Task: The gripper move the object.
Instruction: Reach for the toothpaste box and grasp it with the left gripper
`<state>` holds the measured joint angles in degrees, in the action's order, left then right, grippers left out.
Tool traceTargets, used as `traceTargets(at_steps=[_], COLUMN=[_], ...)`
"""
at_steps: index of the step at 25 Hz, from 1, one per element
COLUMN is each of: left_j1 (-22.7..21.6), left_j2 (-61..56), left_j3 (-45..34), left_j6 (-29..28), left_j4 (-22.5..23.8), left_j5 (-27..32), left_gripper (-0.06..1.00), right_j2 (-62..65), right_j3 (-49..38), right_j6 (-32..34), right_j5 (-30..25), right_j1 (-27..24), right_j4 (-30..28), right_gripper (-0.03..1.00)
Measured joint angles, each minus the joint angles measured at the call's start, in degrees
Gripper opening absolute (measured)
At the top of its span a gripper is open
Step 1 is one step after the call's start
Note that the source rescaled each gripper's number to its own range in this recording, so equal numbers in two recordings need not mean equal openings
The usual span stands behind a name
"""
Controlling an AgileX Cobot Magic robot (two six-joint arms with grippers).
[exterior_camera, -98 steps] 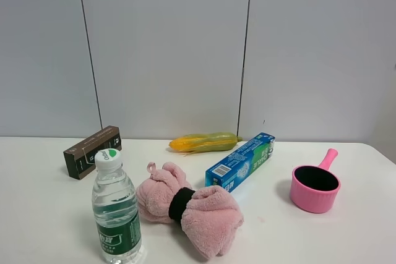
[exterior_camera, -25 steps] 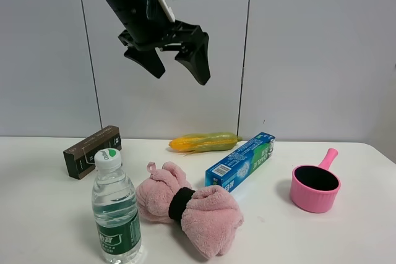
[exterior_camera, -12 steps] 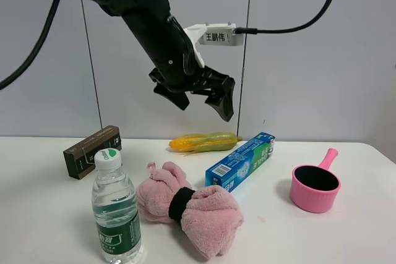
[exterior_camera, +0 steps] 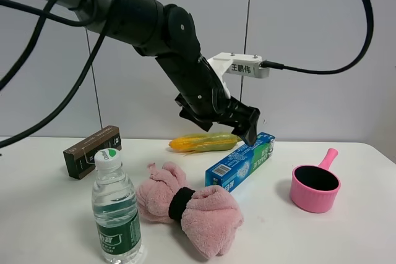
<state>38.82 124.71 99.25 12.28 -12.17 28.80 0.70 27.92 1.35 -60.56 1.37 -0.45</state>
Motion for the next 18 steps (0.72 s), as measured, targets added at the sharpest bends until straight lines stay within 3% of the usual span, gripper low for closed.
traceTargets(at_steps=[18], left_j1=[0.14], left_j2=[8.87], left_j3=[0.0], left_j6=[0.22], left_j4=[0.76], left_j5=[-10.73], left_gripper=[1.0], right_j2=[0.0], right_j3=[0.0], right_j6=[0.0], right_j5=[0.0], right_j1=[0.0], right_j4=[0.0], right_gripper=[1.0])
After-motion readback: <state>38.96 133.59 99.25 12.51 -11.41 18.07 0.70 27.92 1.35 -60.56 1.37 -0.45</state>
